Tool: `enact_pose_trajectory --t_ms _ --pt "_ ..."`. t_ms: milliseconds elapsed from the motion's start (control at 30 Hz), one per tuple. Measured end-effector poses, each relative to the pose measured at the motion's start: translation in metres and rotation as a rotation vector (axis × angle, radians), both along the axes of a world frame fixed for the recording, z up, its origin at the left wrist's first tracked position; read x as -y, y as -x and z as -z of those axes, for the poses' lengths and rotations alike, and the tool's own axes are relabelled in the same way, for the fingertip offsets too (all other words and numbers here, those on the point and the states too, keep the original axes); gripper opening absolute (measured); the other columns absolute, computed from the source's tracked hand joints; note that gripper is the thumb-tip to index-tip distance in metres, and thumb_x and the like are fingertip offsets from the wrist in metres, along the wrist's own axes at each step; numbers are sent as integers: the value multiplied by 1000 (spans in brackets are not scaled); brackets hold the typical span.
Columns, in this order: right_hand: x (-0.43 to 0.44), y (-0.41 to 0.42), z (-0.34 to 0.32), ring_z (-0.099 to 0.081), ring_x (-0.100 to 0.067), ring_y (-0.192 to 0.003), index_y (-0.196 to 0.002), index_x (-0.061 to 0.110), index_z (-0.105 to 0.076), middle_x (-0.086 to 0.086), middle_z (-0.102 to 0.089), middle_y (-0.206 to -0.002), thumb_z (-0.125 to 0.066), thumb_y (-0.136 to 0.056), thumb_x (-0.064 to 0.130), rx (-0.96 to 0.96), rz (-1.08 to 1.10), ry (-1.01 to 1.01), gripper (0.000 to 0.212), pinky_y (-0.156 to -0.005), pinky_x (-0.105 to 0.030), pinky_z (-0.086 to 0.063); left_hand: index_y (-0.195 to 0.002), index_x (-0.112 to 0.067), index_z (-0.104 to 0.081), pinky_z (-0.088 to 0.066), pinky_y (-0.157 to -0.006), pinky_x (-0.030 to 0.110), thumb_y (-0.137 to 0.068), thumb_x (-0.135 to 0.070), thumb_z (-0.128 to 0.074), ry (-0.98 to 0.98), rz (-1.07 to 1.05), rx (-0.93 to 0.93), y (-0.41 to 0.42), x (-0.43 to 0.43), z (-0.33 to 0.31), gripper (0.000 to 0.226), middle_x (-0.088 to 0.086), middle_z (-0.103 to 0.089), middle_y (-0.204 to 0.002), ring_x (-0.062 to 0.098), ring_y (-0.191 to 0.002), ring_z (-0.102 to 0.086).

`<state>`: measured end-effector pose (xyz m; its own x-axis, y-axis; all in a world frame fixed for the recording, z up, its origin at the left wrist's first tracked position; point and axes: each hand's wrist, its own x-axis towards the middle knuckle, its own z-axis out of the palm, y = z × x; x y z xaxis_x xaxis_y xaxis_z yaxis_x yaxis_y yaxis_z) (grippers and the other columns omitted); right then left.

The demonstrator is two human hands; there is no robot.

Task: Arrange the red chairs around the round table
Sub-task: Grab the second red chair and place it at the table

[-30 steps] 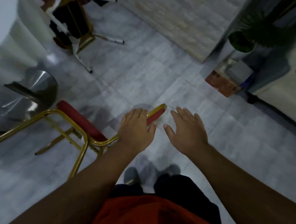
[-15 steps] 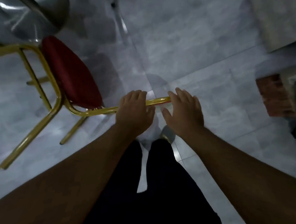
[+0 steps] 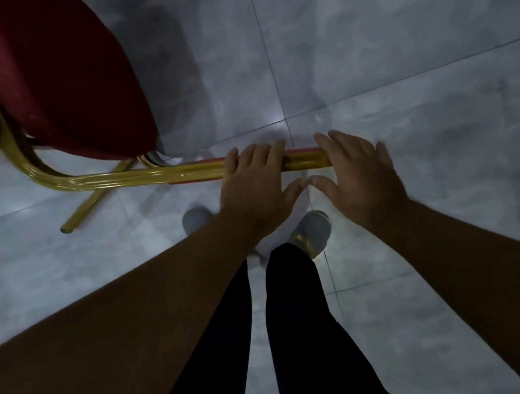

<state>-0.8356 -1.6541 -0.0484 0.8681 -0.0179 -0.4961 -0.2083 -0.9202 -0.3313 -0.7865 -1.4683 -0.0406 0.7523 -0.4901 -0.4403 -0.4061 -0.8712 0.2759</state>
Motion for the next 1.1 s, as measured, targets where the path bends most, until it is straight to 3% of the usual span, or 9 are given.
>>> enact_pose_trajectory --t_ms 67,167,400,533,700,800,900,967,1100 --pt "2 -4 15 -58 -35 -117 -137 16 -51 -13 -61 -130 -51 -92 53 96 -34 -34 59 -105 -56 -39 -144 -19 -44 -31 -113 52 -96 -69 -32 -18 -3 66 5 2 10 70 6 -58 -136 30 -128 -51" --pt "6 -7 22 -59 -33 -87 -116 9 -62 -14 -65 -99 -50 -90 52 205 -45 -90 52 -80 -38 -40 -130 -22 -53 -37 -102 51 -97 -66 -36 -43 -22 133 6 8 16 58 5 -61 -123 29 -114 -55" --pt "6 -9 12 -60 -33 -80 -108 7 -64 -13 -67 -94 -60 -89 40 279 -202 6 38 -66 -34 -38 -118 -18 -58 -50 -86 47 -99 -43 -47 69 93 60 -7 9 13 33 5 -66 -113 28 -97 -62" --pt "-4 -11 -16 -60 -32 -86 -112 11 -64 -10 -68 -99 -65 -88 39 246 -206 23 37 -69 -40 -46 -113 -16 -59 -50 -81 45 -99 -30 -58 96 86 112 -4 2 -11 20 6 -66 -105 28 -89 -62" --pt "-18 -3 -78 -60 -30 -85 -111 14 -67 -7 -69 -95 -72 -86 34 269 -185 54 33 -70 -40 -46 -114 -14 -66 -47 -78 41 -96 -28 -61 178 70 143 1 -13 -71 23 6 -72 -103 29 -88 -66" --pt "-28 0 -138 -60 -26 -92 -116 17 -67 -3 -70 -101 -59 -90 42 371 -170 -70 37 -78 -41 -47 -118 -14 -67 -50 -82 43 -97 -32 -55 307 39 134 2 -38 -125 31 4 -74 -108 27 -94 -68" --pt "-28 11 -197 -58 -21 -100 -119 18 -65 1 -69 -109 -64 -90 45 410 -68 -249 39 -89 -39 -46 -117 -10 -69 -52 -83 45 -95 -27 -61 442 -7 177 4 -74 -185 29 6 -74 -109 26 -97 -68" --pt "-26 22 -225 -58 -21 -105 -119 17 -62 1 -66 -114 -64 -92 42 408 33 -340 38 -95 -45 -46 -116 -8 -69 -52 -85 42 -94 -23 -64 500 -56 208 6 -96 -226 28 7 -74 -109 20 -99 -63" --pt "-55 30 -277 -54 -23 -101 -117 11 -61 -2 -63 -111 -55 -97 40 425 75 -464 35 -91 -46 -45 -114 -7 -68 -54 -85 45 -88 -12 -74 502 -149 166 16 -141 -291 27 6 -71 -106 18 -96 -60"
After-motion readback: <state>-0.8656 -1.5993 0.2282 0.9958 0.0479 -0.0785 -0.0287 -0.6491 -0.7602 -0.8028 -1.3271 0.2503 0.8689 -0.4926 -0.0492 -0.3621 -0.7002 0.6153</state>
